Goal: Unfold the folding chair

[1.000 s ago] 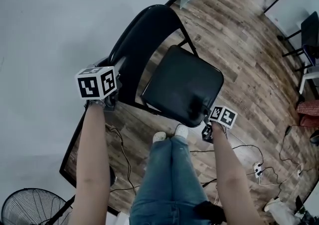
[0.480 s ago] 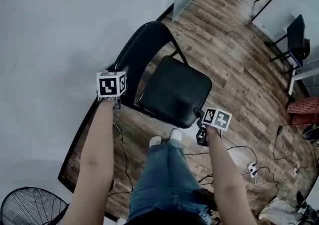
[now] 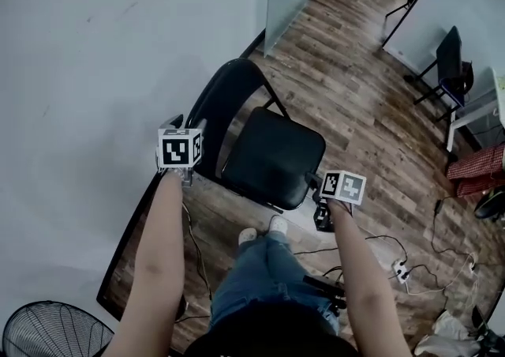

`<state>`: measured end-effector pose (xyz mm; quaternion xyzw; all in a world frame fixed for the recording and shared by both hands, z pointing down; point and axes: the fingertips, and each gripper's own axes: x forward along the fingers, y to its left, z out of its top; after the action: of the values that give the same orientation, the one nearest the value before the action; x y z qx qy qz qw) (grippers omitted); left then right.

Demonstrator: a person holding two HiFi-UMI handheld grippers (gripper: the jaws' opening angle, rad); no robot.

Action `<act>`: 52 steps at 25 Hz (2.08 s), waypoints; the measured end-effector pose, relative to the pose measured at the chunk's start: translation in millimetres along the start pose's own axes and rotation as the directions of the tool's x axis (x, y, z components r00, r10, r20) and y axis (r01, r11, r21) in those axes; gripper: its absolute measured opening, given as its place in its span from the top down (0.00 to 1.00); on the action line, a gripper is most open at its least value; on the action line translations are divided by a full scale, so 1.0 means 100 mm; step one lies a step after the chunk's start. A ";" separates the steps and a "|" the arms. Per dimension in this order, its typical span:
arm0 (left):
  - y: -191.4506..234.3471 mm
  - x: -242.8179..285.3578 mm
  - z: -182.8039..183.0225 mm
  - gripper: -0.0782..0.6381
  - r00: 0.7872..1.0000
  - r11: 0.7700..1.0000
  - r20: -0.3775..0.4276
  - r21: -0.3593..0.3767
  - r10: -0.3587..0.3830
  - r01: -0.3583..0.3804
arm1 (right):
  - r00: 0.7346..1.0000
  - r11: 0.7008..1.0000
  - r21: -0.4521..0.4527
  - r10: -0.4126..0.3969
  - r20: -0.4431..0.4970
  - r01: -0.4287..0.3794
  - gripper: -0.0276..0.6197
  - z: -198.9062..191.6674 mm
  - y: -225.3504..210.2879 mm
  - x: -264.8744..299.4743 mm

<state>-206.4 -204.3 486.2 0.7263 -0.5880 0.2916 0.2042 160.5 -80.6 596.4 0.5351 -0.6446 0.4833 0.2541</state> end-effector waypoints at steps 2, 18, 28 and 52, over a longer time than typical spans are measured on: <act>-0.08 -0.13 0.09 0.55 1.000 1.000 0.028 0.000 -0.013 0.013 | 1.000 0.998 -0.056 -0.005 0.004 0.005 0.45 0.08 0.07 -0.16; -0.35 -1.09 0.60 0.55 0.960 0.996 0.271 -0.023 -0.075 0.085 | 0.967 0.990 -0.137 0.073 0.244 -0.041 0.45 0.76 0.46 -1.19; -0.54 -1.57 0.93 0.55 0.901 0.993 0.417 0.028 -0.114 0.113 | 0.889 0.948 -0.316 0.174 0.422 -0.036 0.46 1.03 0.93 -1.81; -0.81 -2.75 1.78 0.89 0.657 0.972 0.744 0.223 -0.120 -0.075 | 0.534 0.718 -0.612 0.393 0.749 0.330 0.96 1.59 1.94 -3.24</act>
<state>-132.6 -97.7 174.3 0.8077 -0.5718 0.0294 -0.1408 106.0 -86.7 190.3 0.5487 -0.8245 -0.1121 0.0811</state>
